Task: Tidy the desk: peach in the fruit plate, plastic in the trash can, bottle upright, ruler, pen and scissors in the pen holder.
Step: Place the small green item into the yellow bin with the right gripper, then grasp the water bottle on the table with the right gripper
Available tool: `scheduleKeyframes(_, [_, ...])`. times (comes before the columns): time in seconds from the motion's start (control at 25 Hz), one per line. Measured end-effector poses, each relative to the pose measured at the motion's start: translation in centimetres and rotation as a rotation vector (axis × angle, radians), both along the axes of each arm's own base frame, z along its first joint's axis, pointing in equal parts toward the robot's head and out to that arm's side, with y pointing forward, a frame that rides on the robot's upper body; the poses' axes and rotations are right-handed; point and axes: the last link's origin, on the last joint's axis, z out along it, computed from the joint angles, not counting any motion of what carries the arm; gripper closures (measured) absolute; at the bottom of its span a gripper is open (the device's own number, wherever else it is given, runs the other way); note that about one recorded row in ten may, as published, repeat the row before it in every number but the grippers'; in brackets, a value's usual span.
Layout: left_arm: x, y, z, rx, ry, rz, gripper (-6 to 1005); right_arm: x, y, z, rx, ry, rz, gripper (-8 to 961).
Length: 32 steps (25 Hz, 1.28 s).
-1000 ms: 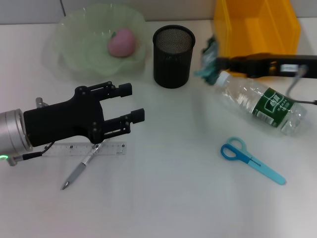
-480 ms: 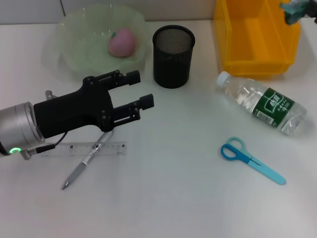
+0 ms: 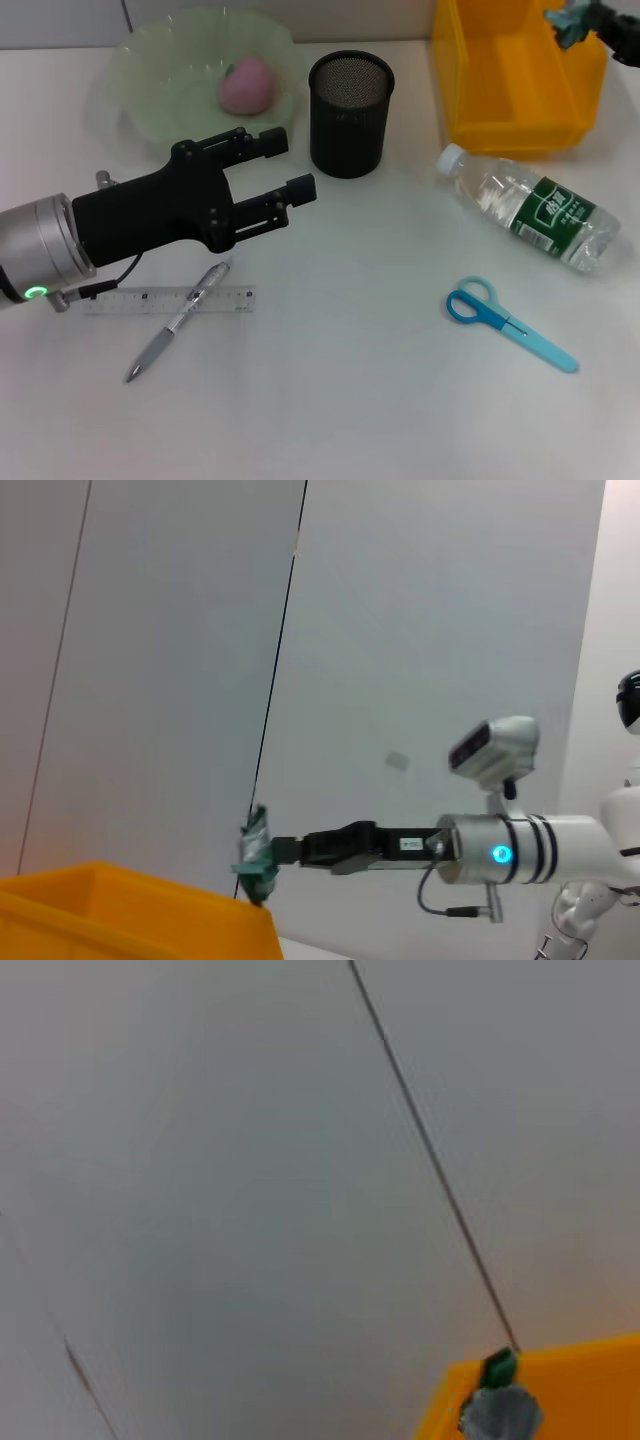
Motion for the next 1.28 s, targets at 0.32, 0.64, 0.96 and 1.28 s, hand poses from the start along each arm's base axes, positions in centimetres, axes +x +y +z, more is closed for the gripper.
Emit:
scheduleKeyframes(0.32, [-0.1,-0.1,0.0,-0.002,-0.001,0.005,337,0.0,0.4,0.2,0.01,-0.011,-0.018,818])
scheduleKeyframes(0.64, [-0.1,-0.1,0.0,-0.002,-0.001,0.007,337,0.1,0.1,0.4,0.004,0.007,-0.019,585])
scheduleKeyframes(0.96, [-0.1,0.0,0.0,-0.005,-0.004,0.009,338,-2.1,-2.2,4.5,-0.145,-0.087,0.013,280])
scheduleKeyframes(1.28, [0.0,0.0,0.0,0.001,-0.001,0.002,338,-7.2,-5.0,8.1,-0.395,-0.41,-0.031,174])
